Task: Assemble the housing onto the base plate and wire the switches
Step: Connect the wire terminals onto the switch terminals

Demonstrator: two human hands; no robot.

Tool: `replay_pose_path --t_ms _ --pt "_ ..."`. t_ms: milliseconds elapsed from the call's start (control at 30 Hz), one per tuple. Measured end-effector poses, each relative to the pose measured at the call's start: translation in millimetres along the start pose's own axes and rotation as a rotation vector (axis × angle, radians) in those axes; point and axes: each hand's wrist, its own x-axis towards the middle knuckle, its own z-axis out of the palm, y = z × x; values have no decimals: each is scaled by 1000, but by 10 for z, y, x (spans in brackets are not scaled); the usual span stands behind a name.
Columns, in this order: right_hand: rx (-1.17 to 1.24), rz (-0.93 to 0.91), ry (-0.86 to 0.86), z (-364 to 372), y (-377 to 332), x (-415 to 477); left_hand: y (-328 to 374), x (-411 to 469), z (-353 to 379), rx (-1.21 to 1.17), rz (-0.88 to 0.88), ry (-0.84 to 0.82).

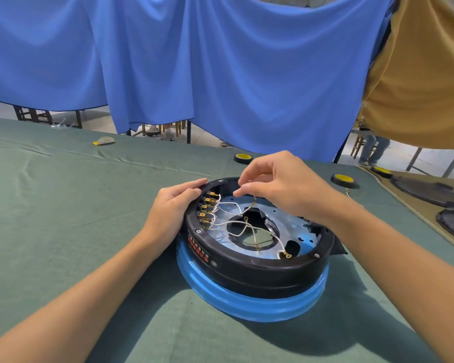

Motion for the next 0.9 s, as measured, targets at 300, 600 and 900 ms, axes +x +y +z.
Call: replay_pose_path --t_ms 300,600,900 --pt "-3 62 -85 91 -9 -11 -19 18 -27 73 -5 4" --pt "260 111 -71 178 -62 23 -10 11 -46 134 -7 7" --pt "-48 32 36 460 -65 89 43 -3 -43 238 -33 -9"
